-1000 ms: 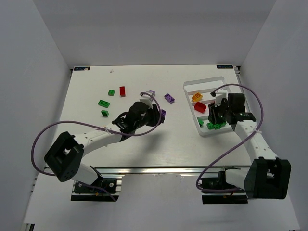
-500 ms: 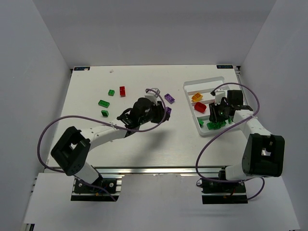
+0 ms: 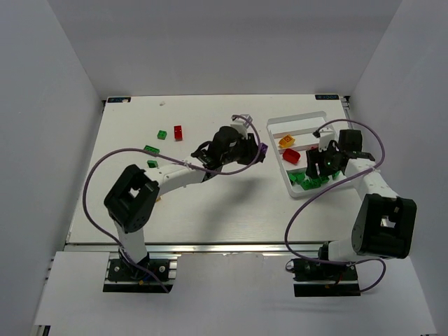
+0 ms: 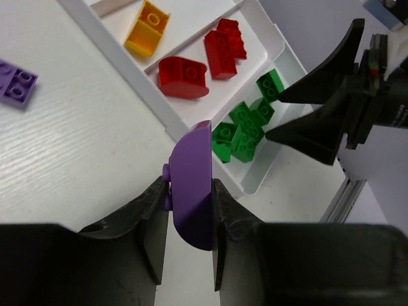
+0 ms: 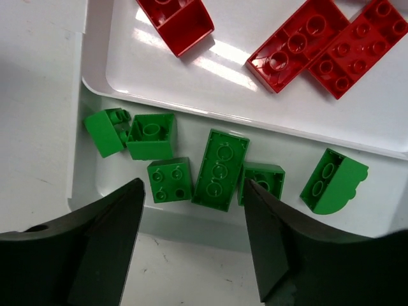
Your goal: Sort the legos into containers by color
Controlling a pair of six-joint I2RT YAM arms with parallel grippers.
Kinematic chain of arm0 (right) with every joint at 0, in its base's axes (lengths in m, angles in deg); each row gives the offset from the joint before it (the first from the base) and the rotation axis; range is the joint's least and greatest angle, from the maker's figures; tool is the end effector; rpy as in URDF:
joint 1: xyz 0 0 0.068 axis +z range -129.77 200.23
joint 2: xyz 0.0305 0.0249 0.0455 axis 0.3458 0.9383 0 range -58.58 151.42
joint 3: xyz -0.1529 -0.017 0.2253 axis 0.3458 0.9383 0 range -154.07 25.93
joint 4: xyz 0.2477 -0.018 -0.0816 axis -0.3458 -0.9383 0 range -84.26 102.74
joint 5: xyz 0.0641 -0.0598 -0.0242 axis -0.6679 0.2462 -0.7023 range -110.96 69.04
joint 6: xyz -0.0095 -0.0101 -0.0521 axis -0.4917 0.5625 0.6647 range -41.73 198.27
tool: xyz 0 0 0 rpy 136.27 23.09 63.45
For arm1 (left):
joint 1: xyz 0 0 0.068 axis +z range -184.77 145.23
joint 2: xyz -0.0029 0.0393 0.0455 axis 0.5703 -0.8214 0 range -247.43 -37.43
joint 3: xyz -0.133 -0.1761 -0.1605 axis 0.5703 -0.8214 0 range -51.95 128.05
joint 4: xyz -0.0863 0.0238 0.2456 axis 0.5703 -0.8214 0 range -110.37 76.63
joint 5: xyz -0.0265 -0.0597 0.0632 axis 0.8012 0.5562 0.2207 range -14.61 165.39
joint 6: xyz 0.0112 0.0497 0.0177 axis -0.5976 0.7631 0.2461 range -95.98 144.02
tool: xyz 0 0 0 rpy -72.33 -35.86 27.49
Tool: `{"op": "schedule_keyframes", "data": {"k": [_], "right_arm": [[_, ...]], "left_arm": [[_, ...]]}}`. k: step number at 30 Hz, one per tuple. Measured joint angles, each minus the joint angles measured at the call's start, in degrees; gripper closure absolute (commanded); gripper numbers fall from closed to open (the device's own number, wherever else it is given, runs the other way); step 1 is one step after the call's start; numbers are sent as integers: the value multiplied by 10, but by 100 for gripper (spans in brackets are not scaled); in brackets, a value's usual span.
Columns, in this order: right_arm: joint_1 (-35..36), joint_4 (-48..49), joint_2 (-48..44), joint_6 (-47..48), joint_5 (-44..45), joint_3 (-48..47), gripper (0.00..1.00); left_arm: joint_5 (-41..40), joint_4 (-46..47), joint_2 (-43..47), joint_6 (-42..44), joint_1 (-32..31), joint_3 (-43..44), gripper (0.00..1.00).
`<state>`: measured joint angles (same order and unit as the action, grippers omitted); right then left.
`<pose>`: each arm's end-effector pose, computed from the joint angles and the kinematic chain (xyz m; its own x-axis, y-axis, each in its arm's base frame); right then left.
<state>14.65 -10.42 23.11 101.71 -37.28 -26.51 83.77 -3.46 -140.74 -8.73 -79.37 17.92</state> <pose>0.2906 -0.0184 0.2217 -0.6927 -0.3159 -0.6483 -0.3846 0.9223 -0.0385 0.2942 -0.2974 0.2419 -0.6664 -0.0947 -0.7396 0.5104 0.6652 -0.5450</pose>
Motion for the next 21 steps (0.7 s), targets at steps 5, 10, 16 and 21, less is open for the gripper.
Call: {"op": "schedule_keyframes", "data": {"k": [5, 10, 16, 21], "right_arm": [[-42, -52, -20, 82, -119, -48, 11], [-66, -93, -64, 168, -247, -71, 24], [-69, -114, -76, 194, -330, -59, 54], [-80, -112, -90, 182, -359, -44, 69]], "left_arm": [[38, 11, -73, -2, 10, 80, 90], [78, 34, -162, -21, 30, 160, 90], [96, 52, -282, -36, 45, 291, 88], [79, 74, -342, -42, 45, 362, 89]]}}
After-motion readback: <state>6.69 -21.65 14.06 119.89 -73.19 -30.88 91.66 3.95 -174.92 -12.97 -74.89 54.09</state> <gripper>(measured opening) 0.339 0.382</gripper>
